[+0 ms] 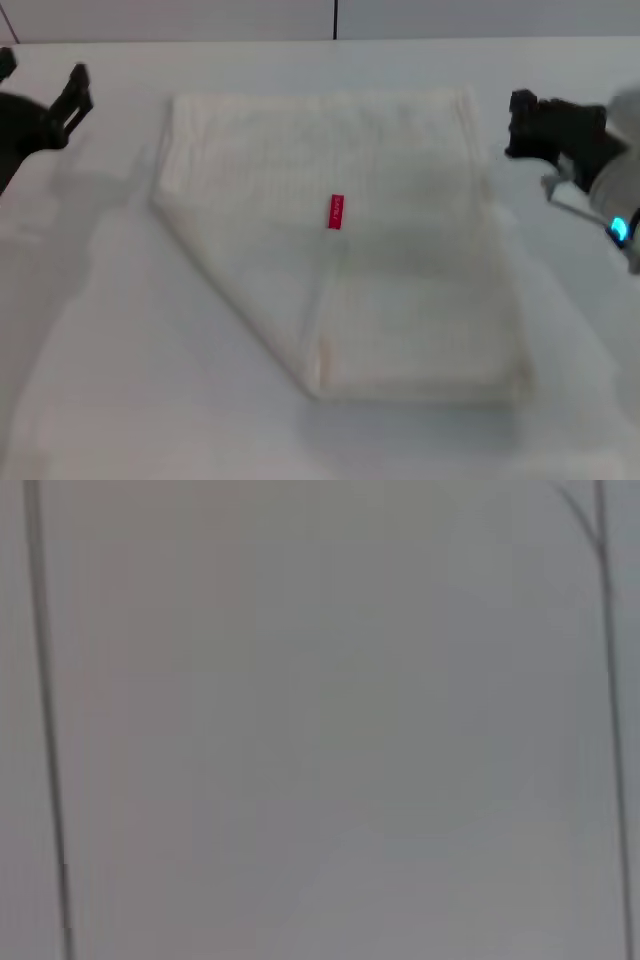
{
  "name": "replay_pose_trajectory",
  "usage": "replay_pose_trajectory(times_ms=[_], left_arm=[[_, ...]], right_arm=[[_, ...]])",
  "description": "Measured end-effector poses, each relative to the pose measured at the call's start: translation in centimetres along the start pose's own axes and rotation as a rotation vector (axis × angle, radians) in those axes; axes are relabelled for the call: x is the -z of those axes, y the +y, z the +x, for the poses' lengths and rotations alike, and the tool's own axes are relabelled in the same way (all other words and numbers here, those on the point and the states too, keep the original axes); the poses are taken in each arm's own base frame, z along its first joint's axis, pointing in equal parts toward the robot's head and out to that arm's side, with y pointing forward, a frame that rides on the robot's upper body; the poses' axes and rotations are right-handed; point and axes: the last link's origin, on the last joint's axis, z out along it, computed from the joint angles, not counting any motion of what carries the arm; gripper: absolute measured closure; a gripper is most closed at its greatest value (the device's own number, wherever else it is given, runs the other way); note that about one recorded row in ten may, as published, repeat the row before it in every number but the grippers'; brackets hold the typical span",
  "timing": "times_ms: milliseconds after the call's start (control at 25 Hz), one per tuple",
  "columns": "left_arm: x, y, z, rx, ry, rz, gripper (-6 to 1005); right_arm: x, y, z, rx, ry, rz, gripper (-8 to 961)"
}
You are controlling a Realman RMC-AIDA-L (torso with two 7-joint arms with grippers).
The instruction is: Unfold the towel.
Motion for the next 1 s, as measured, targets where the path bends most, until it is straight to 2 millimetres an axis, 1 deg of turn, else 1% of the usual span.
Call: replay_pose_trajectory(times_ms=[40,80,160,200,240,280,360,440,560,760,1000], left_arm=[[-0.5,0.6,1.1,0.001,-0.035,-0.038,234],[-0.5,0.6,1.1,0.001,-0.035,-0.038,235],[-1.0,1.1,2.0,-0.004,-0.084,-0.080,236],[-1.3,1.4,2.4,-0.009,-0.108,-0.101,237],[-1.9,2.0,3.0,-0.019,-0.158,-0.131,238],[-1.9,2.0,3.0,-0.019,-0.158,-0.131,239],[-2.4,2.7,3.7,-0.035,-0.192,-0.156,241],[-2.9,3.6,4.3,-0.067,-0.240,-0.169,242],[-3.1,3.9,4.7,-0.086,-0.258,-0.167,245],[-3.7,4.1,5.1,-0.113,-0.329,-0.155,249],[-4.3,5.0,6.3,-0.167,-0.388,-0.160,254]], right_arm=[[-0.4,-0.5,-1.5,-0.017,0.055,-0.042,820],[-0.4,-0.5,-1.5,-0.017,0.055,-0.042,847],[-0.8,-1.0,-2.8,-0.040,0.113,-0.094,902],[-1.1,-1.4,-3.3,-0.058,0.136,-0.106,929],[-1.7,-2.4,-4.1,-0.099,0.193,-0.127,956],[-1.7,-2.4,-4.1,-0.099,0.193,-0.127,956],[-2.4,-3.3,-4.6,-0.129,0.245,-0.139,955],[-3.5,-4.2,-5.1,-0.160,0.310,-0.160,954],[-3.9,-4.5,-5.1,-0.160,0.335,-0.162,953],[-4.3,-4.1,-5.3,-0.133,0.345,-0.168,951],[-4.4,-3.8,-5.8,-0.117,0.350,-0.185,949]])
